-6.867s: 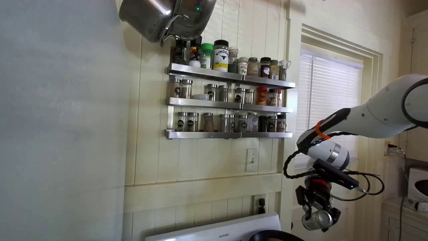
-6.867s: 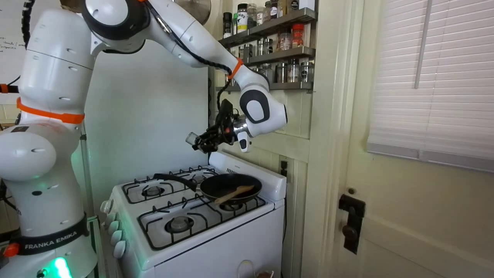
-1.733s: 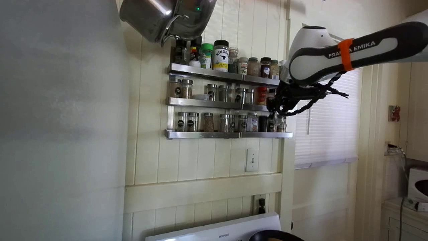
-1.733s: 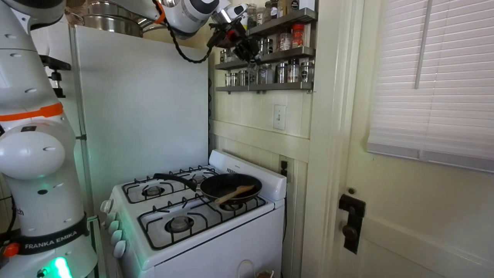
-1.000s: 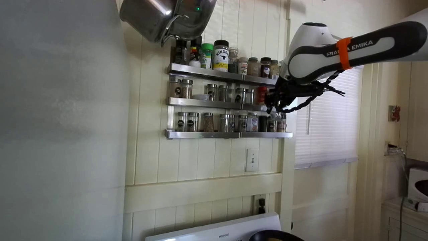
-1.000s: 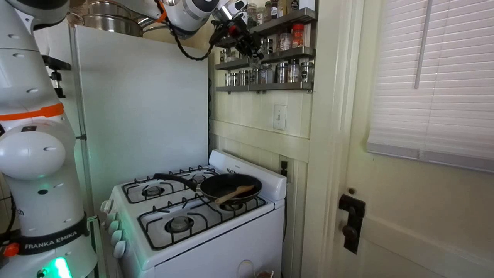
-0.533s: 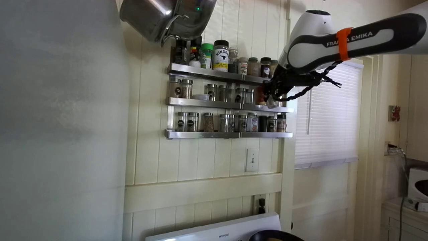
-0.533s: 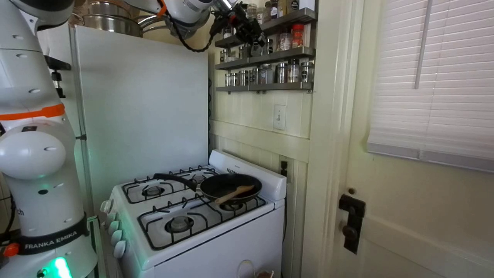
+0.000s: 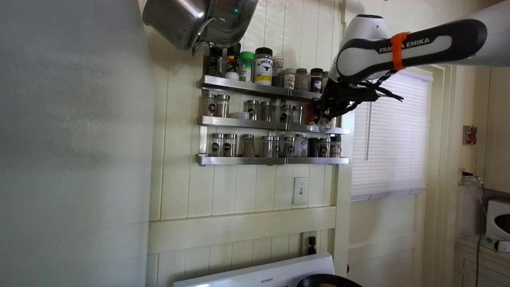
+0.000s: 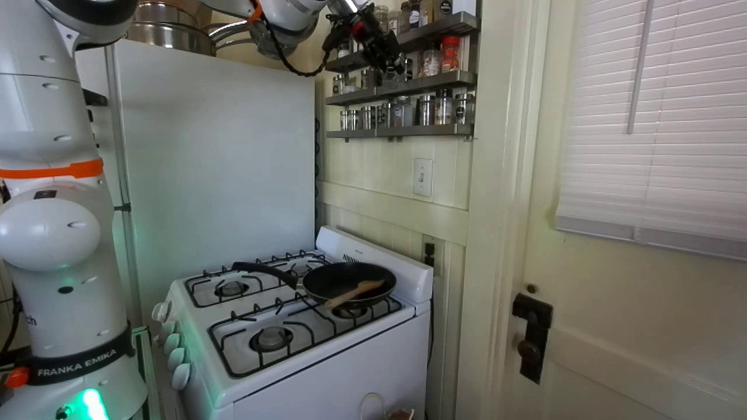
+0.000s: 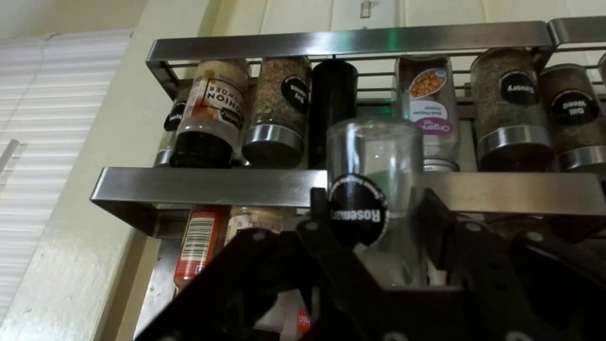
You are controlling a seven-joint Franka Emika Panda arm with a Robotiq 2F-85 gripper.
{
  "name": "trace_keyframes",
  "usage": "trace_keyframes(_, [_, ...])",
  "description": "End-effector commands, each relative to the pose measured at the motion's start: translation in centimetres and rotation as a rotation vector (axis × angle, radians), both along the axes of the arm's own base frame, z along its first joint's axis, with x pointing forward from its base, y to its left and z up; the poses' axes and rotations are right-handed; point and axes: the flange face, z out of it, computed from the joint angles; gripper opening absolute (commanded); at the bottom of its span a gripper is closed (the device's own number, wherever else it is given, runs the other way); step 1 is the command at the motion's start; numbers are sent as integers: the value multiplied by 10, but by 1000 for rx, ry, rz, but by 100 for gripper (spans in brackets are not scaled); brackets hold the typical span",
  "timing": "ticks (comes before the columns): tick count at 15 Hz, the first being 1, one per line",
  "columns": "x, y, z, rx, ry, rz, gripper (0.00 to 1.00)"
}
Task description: Put the spice bottle on the stove
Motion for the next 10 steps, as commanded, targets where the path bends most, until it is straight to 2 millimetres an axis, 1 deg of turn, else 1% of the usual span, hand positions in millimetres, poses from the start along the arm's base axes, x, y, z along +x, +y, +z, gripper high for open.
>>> trace_keyframes(1, [15,4,16,16,27,18,23])
trace_keyframes(5, [23,6,29,24,46,10,23])
trace_keyframes(10, [35,2,33,31,38,-9,23])
